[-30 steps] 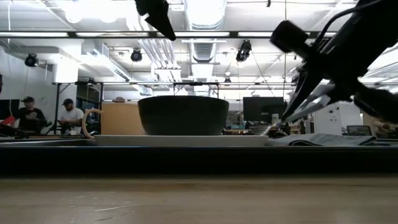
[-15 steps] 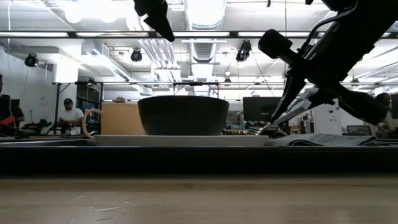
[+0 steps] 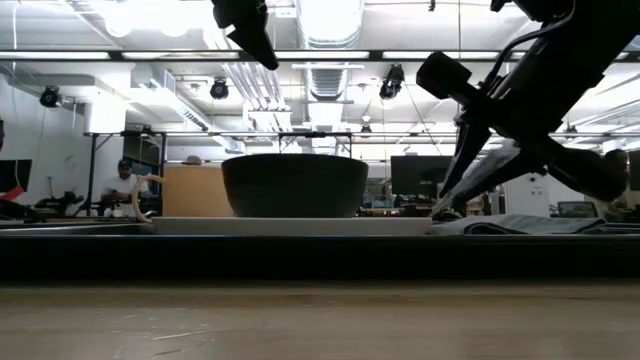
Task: Set up tray
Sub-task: Put the white blue fork on top of the gray table napkin, then put the white blue table knife on the gray table napkin to the right of the white blue fork
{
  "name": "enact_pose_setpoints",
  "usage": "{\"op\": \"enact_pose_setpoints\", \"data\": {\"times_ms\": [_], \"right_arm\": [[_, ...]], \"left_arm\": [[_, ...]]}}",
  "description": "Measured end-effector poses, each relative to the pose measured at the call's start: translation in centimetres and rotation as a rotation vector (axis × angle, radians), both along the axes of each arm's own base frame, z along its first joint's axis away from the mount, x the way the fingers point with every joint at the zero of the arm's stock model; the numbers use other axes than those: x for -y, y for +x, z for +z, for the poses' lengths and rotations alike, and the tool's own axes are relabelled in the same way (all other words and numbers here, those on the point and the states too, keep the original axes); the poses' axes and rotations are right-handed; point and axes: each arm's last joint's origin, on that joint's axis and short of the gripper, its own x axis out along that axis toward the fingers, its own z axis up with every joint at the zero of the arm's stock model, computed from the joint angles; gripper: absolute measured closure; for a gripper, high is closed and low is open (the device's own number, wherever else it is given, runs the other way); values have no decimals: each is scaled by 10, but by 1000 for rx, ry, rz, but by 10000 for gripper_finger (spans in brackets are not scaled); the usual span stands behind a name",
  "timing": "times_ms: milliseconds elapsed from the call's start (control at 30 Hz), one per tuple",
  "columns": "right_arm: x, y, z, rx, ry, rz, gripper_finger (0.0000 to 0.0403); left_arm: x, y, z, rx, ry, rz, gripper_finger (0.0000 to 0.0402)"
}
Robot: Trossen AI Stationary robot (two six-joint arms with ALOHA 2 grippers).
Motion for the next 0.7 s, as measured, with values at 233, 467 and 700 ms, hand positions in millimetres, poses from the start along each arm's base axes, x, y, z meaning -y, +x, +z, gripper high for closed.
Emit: {"op": "enact_pose_setpoints", "data": {"times_ms": [233, 467, 700], "right_arm": [[-3, 5, 6, 16, 35, 20, 324], [-6, 14, 25, 41, -4, 94, 314], [8, 34, 64, 28, -164, 235, 321]], "left_arm": [[0, 0, 0, 0, 0, 0, 217], [0, 0, 0, 0, 0, 0, 217], [1, -2, 2, 14, -14, 14, 217]]}}
